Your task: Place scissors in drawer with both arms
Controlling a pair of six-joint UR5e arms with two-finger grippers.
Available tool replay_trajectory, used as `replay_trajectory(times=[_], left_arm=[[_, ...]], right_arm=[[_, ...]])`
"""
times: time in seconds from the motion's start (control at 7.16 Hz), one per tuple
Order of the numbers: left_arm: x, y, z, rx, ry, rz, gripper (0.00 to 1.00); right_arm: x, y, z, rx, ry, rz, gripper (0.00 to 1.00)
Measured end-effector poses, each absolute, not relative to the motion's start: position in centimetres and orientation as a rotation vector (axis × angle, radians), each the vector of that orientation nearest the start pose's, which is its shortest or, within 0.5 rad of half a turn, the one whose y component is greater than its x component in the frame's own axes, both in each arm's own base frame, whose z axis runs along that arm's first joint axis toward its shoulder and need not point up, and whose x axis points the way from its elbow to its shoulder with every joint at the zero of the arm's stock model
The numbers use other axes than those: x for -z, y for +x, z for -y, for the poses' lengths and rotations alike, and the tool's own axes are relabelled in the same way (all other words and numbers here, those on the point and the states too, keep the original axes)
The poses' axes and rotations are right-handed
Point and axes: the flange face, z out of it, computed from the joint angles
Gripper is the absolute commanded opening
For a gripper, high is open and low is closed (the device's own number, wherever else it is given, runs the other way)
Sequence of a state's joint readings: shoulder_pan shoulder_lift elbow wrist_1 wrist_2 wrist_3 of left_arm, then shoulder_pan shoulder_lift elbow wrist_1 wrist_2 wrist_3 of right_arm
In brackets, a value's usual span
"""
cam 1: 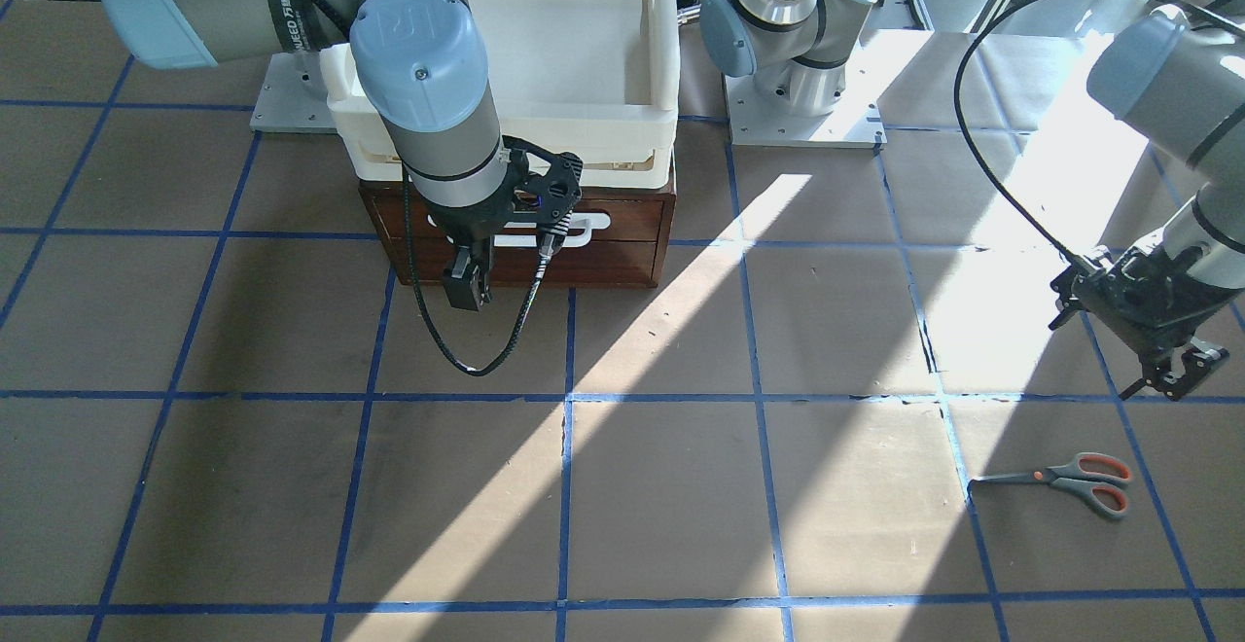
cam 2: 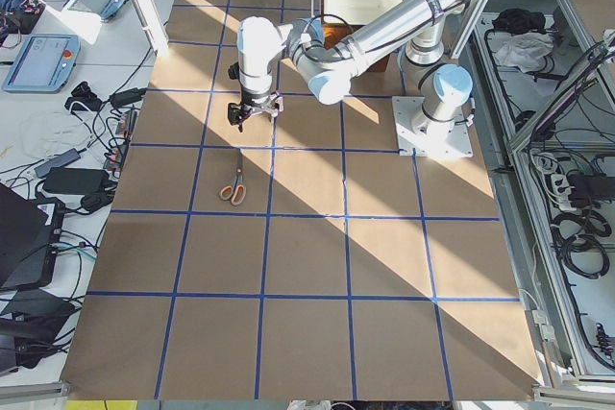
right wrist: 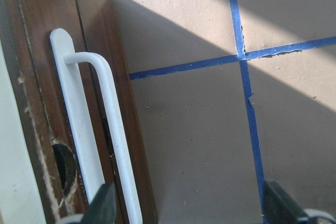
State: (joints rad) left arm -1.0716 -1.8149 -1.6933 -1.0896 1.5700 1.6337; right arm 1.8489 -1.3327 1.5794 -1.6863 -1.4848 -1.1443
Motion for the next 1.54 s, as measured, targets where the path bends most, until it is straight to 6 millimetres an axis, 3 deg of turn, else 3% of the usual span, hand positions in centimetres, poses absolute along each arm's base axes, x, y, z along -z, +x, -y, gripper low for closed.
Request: replay_trajectory(times=[0.7,0.84,1.26,1.54], left_arm=[[-27.2,21.6,62.7,0.185,2.040,-2.284,0.96],[-25.3,22.9,63.5,0.176,2.105,-2.247,0.91],[-20.6,24.7,65.4,0.153,2.220,-2.197,0.91],[-19.1,25.0,65.7,0.132,2.228,-2.215,0.90]], right_arm=[[-34.3,31.0,50.0,-0.118,-2.056,-2.140,1.00],[-34.0,30.9,49.8,-0.137,-2.052,-2.139,1.00],[-33.0,30.6,49.5,-0.191,-2.049,-2.151,1.00],[-31.8,30.7,49.8,-0.228,-2.023,-2.175,1.00]])
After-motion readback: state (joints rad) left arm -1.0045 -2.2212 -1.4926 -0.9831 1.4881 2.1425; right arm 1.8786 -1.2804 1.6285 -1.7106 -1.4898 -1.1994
